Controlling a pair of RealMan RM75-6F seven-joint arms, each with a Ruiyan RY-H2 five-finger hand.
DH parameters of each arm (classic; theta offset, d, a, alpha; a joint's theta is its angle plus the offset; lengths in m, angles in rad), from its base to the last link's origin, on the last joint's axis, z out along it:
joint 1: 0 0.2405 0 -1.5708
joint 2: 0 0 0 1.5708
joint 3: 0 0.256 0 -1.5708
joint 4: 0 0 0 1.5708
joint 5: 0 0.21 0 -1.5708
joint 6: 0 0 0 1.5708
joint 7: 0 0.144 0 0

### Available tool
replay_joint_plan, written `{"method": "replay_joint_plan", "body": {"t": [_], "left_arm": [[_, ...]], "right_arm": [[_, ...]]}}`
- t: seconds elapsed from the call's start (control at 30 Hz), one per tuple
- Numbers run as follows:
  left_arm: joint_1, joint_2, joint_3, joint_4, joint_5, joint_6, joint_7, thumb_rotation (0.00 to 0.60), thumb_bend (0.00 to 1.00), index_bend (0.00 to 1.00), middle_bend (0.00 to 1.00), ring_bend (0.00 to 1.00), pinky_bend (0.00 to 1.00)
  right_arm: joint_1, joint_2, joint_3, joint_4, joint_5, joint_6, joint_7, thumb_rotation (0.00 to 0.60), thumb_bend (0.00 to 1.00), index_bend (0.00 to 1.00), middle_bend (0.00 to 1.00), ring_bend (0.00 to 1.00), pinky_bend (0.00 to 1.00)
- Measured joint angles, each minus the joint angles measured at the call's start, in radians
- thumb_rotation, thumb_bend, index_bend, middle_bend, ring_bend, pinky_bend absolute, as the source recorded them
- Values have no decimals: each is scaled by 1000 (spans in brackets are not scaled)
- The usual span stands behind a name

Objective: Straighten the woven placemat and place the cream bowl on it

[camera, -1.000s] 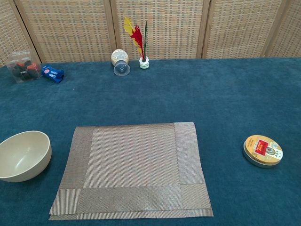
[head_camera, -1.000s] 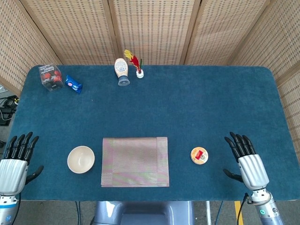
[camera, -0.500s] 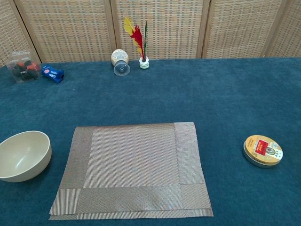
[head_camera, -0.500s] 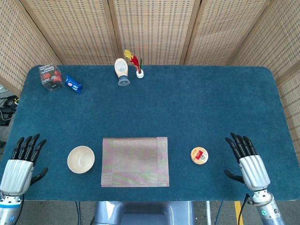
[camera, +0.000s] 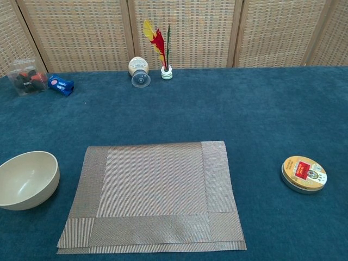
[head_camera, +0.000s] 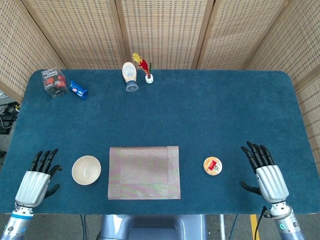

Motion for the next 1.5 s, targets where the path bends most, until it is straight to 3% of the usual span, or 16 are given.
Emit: {"method": "replay_joint_plan", "body": {"t": [0.33, 0.7, 1.03, 1.5], "left_arm": [[-45, -121, 10, 149, -11, -83, -6, 600, 190, 444, 0, 0, 0], [-108, -190, -6, 195, -14, -139, 32, 600, 202, 510, 0, 0, 0], [-115, -212, 4, 216, -18, -142, 39, 600, 453, 596, 0, 0, 0], [-124, -211, 9, 216, -26, -131, 30, 600, 465, 628, 0, 0, 0]], "right_arm": [[1, -3, -1, 1, 0, -2, -2, 600, 233, 22, 0, 0, 0], [0, 1, 2, 4, 0, 5, 16, 600, 233, 22, 0, 0, 0], [-1, 2, 3, 6, -7, 13, 25, 600, 233, 22, 0, 0, 0], [-2, 3, 1, 7, -13, 16, 34, 600, 233, 25, 0, 0, 0]]}}
